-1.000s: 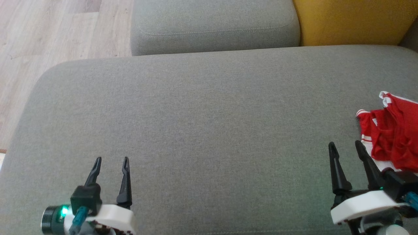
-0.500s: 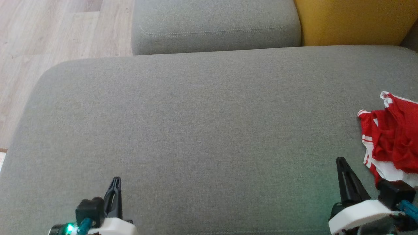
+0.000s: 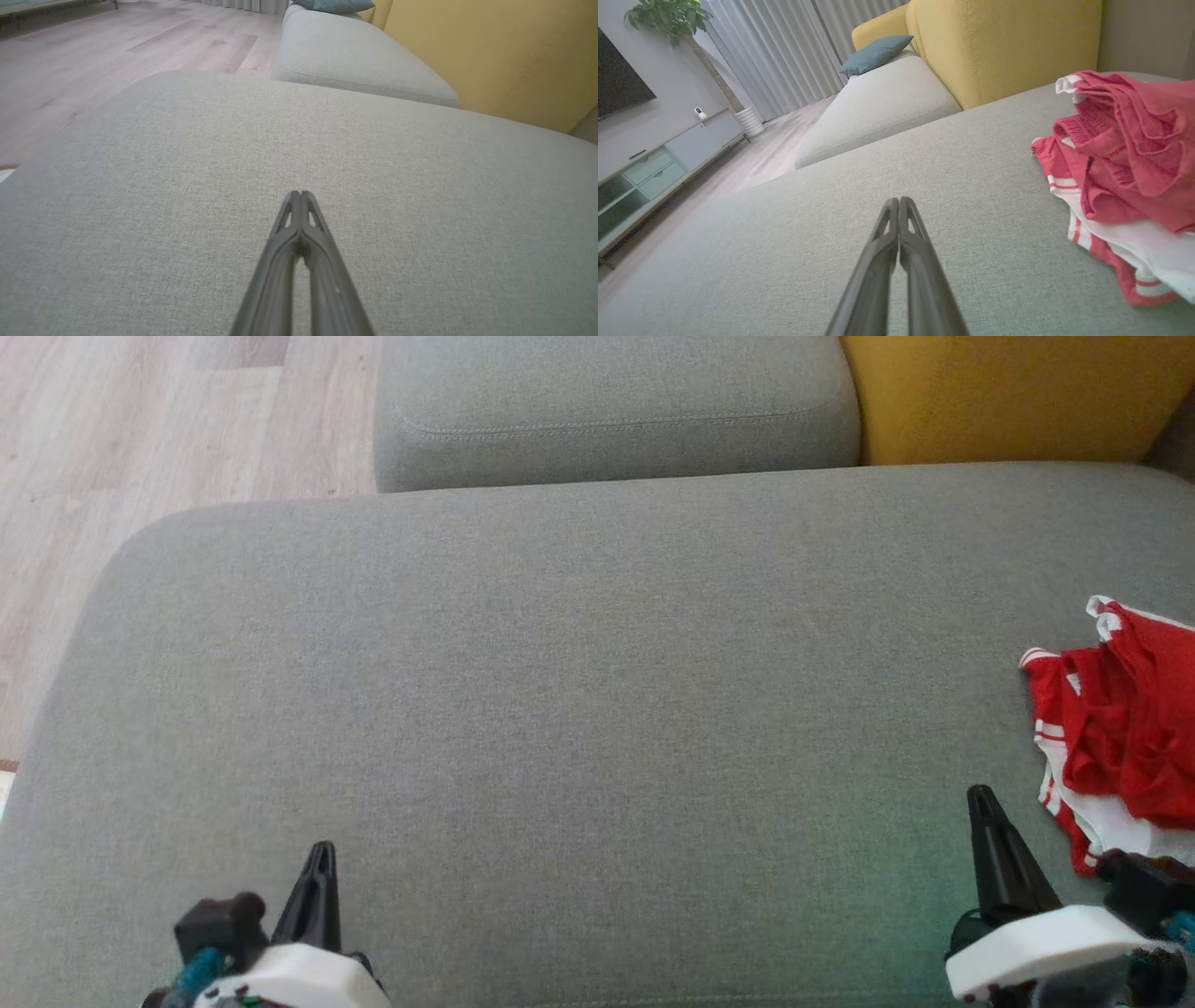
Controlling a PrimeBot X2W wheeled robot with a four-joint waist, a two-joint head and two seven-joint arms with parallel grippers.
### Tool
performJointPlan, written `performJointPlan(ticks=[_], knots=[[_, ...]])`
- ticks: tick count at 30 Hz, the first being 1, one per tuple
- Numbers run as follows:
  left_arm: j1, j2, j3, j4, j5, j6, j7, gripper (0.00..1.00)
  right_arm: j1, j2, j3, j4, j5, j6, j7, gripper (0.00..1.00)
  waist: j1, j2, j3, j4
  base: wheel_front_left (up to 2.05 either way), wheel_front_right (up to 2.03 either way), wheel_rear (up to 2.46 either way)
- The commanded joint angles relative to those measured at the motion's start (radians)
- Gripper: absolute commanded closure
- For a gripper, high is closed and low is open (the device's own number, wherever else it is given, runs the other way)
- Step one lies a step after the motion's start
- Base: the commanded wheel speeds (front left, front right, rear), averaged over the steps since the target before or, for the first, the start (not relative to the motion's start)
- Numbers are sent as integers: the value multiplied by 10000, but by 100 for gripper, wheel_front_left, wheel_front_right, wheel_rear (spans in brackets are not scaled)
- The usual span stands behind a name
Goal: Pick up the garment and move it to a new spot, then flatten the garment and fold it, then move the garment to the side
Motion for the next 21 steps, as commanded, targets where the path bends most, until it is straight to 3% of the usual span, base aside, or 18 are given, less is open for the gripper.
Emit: performJointPlan(ticks=[1,21], knots=[[-581,35,286,-235,-381,-134,72,100,-510,-123,13,-253,414,-1,18,100,0,-1,5,-2,0,0,0],[-901,-113,823,-102,-2764,-689,544,100,-901,-205,-27,137,2791,-2,104,100,0,-1,51,-22,0,0,0]])
